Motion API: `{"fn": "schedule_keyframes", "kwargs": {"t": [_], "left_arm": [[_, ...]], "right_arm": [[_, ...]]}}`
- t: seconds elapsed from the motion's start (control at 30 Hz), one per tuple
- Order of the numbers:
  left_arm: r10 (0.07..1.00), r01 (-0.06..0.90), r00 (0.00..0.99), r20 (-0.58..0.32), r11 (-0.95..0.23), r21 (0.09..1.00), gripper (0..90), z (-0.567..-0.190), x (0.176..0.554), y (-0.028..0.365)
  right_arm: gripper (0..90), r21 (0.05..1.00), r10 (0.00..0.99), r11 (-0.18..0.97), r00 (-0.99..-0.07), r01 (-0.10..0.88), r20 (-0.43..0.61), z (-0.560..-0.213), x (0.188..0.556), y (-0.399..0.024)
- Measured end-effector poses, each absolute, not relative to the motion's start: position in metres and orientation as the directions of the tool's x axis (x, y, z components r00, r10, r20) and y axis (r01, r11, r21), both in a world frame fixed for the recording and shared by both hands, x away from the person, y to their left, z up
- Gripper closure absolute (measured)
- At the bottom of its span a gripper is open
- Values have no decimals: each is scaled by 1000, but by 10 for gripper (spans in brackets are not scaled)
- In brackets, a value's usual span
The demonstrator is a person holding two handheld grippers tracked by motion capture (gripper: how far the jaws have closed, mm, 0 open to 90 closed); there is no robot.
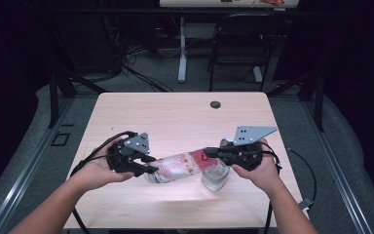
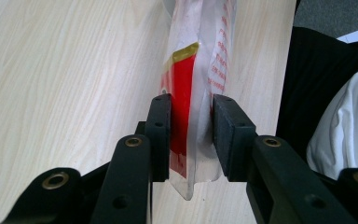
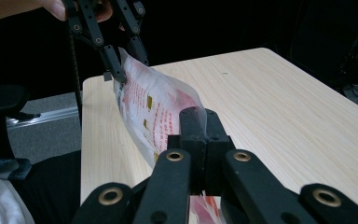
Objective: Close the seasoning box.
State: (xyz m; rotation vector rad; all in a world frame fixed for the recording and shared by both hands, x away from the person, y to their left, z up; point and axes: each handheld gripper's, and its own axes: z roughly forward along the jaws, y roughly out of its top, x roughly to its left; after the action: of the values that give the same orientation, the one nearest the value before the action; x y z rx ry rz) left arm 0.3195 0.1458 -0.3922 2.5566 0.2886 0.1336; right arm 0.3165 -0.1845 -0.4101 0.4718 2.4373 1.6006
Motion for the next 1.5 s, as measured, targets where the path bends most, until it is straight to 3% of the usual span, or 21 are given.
{"fn": "schedule_keyframes", "kwargs": {"t": [0.6,1.5], "left_arm": [[231,173,972,44,-830,530,725,-378,328,143],[204,145,975,81,-876,460,772,-353,338,127]], "right_arm": [[900,933,377,309,-924,186,59,-412,322,-190],[900,928,406,317,-912,196,54,-419,323,-199]]}}
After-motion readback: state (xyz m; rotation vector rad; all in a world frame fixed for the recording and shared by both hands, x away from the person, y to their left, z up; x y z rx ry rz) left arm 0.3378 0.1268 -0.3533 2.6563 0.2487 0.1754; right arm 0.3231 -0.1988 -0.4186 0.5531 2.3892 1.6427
